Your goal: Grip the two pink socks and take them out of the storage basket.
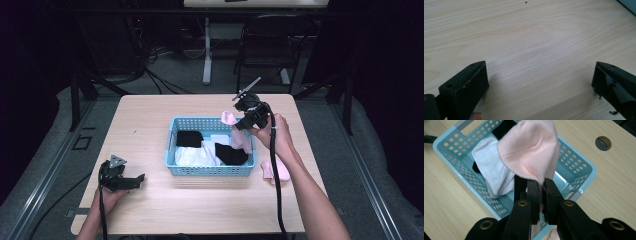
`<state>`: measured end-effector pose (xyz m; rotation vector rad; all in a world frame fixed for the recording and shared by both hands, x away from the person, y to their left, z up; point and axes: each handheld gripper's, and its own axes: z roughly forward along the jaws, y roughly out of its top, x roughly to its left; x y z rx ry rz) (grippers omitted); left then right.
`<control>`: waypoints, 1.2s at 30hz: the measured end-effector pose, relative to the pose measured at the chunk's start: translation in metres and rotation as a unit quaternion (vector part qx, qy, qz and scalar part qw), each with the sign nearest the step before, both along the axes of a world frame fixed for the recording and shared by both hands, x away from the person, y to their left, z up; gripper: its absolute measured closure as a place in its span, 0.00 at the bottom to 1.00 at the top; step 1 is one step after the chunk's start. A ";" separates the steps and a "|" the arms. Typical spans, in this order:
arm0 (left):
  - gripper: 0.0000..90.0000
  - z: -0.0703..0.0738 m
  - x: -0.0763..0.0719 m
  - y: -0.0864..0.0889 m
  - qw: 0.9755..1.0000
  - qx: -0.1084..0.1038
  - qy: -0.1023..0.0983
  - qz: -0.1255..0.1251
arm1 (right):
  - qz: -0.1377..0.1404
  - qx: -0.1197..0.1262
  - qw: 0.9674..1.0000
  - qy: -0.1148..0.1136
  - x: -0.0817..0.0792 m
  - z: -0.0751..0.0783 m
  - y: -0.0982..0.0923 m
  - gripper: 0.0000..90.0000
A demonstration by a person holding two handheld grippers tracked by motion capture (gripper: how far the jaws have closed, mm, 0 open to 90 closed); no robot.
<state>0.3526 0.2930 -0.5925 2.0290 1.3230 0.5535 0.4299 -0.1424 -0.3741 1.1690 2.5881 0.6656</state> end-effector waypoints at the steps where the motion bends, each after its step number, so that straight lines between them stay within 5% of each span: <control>1: 0.01 0.000 0.000 0.000 1.000 0.000 0.000 0.000 | 0.001 -0.002 1.000 -0.003 -0.002 0.004 -0.002 0.94; 17: 0.01 0.000 0.000 0.000 1.000 0.000 0.000 0.000 | -0.026 -0.010 0.999 -0.033 -0.016 0.032 -0.036 0.94; 36: 0.01 0.000 0.000 0.000 1.000 0.000 0.000 0.000 | -0.081 -0.004 0.996 -0.041 -0.026 0.029 -0.093 0.94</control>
